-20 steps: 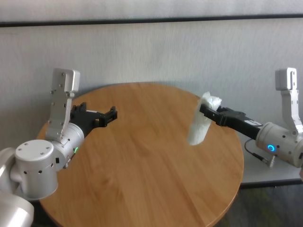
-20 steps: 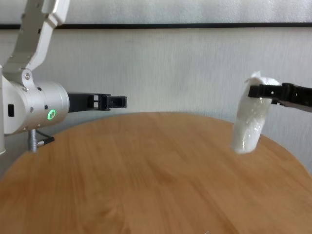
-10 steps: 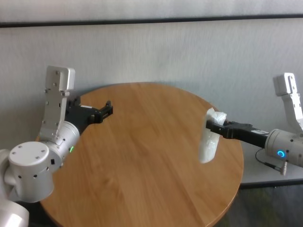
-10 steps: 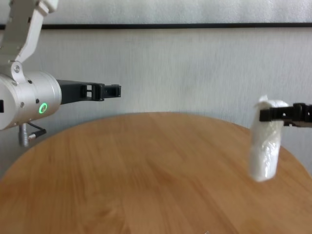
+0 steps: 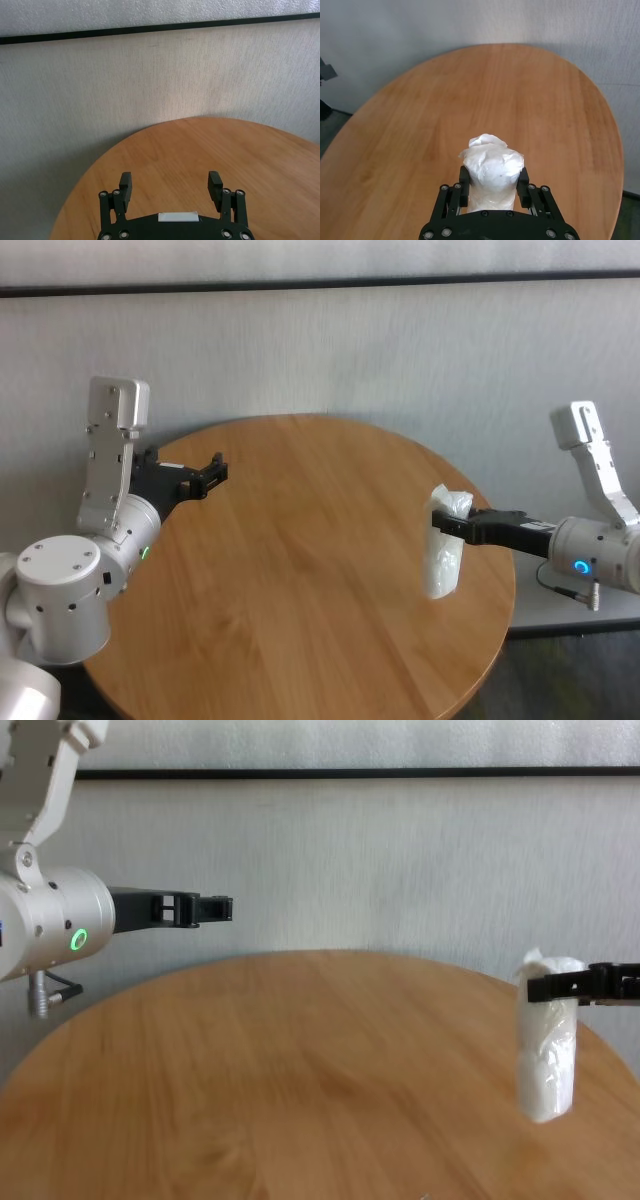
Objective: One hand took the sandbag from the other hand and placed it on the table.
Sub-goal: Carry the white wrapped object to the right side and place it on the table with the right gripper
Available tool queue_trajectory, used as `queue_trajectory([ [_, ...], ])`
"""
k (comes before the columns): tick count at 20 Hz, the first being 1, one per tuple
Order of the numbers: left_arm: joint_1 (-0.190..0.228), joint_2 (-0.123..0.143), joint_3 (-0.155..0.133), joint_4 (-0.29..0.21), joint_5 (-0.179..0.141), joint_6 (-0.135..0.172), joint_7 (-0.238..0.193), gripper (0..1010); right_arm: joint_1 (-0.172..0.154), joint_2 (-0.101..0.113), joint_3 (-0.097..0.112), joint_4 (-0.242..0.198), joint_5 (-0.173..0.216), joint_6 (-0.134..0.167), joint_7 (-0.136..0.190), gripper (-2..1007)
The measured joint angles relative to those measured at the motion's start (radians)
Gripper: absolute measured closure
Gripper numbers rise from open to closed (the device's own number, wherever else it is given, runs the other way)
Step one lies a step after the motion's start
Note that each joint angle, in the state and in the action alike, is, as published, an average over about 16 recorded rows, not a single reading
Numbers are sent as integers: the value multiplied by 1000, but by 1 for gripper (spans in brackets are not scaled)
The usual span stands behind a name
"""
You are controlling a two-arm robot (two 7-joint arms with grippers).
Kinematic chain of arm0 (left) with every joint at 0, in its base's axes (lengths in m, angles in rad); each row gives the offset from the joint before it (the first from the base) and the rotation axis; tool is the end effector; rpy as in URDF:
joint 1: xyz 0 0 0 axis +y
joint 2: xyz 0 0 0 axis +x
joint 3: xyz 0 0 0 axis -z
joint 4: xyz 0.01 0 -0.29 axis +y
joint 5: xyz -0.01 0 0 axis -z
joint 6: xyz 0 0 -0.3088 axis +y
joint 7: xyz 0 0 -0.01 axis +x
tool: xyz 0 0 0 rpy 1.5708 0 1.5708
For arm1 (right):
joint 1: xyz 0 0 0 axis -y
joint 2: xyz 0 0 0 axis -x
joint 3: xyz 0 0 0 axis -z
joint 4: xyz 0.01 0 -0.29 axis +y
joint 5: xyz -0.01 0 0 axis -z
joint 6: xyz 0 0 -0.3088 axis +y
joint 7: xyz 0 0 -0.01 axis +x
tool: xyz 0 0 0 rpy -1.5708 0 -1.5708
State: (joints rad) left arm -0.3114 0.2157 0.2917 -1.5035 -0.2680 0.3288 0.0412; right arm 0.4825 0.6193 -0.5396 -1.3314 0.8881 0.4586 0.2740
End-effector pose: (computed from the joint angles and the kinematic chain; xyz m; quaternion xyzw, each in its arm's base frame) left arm 0.4009 -0.0231 -0.2252 0.0698 0.0366 0.6208 0.7800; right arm 0.4255 -0.0848 -0.2326 -0.1257 0.2229 -0.4611 0.8497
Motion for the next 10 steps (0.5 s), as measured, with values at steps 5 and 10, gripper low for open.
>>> queue_trajectory([
  [5, -1, -2, -3, 2, 2, 6, 2, 8, 28, -22, -17, 44, -37, 10, -14, 465],
  [10, -2, -1, -1, 3, 1, 5, 1, 8, 46, -37, -24, 73, -60, 12, -25, 455],
])
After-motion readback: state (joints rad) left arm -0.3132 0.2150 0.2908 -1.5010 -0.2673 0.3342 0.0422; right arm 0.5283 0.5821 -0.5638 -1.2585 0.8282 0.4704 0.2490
